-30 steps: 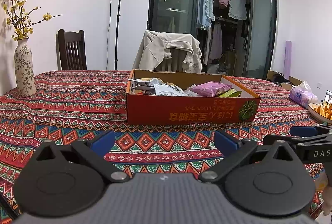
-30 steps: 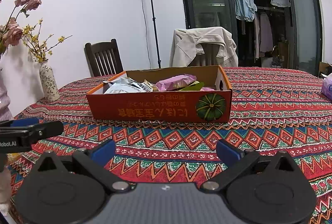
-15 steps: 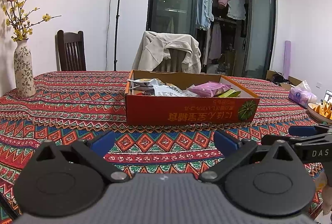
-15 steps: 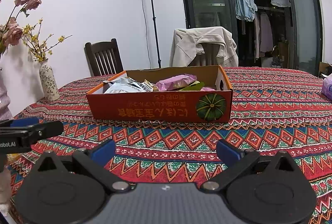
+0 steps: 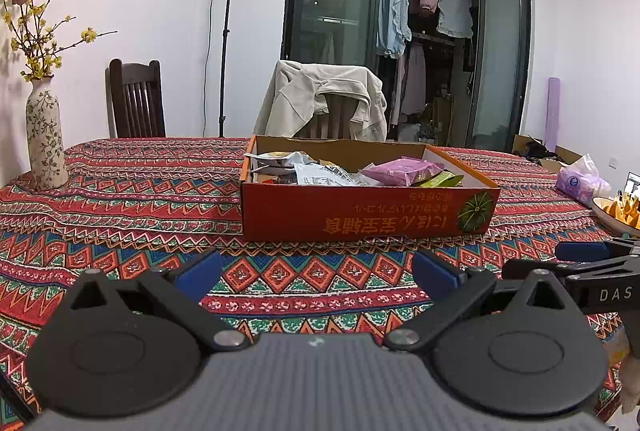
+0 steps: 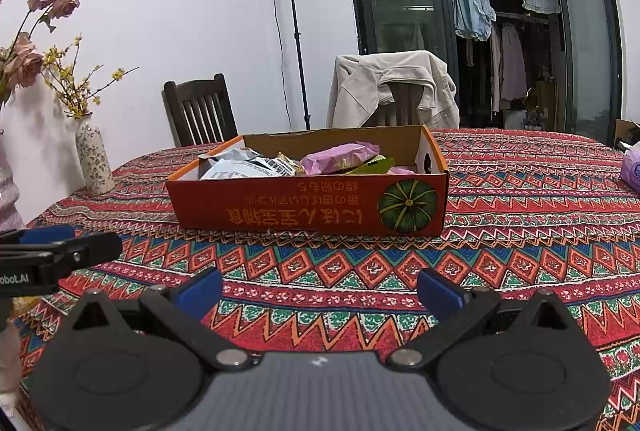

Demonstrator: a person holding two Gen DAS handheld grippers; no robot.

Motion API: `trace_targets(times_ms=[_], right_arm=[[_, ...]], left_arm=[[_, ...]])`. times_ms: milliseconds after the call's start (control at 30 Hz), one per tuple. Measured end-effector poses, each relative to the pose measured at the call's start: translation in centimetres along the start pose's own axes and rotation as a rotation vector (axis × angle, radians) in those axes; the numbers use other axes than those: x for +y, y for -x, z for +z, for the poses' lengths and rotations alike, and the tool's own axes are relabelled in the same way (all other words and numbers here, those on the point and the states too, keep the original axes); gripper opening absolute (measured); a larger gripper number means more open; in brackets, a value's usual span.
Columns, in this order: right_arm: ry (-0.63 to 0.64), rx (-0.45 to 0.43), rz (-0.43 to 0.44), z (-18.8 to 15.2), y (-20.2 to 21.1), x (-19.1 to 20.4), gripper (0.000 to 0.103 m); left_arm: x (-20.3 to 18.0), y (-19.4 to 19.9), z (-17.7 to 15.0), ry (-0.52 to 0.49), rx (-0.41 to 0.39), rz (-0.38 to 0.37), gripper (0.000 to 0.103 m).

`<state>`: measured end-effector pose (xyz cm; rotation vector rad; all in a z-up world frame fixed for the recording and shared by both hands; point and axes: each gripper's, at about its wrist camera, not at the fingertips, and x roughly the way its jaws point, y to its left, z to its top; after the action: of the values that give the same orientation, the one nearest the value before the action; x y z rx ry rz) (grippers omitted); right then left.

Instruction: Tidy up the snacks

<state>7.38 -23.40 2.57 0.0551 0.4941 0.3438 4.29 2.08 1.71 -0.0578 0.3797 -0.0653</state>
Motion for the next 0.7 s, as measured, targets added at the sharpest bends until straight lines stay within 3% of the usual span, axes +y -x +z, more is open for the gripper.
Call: trace_targets(times_ms=[700], right_arm=[[0.004,-0.001,-0.004,-0.07,-0.03,-0.02,0.103]], left_arm=[[0.14,-0.11,-0.22,0.013,0.005,-0.008,0.103]])
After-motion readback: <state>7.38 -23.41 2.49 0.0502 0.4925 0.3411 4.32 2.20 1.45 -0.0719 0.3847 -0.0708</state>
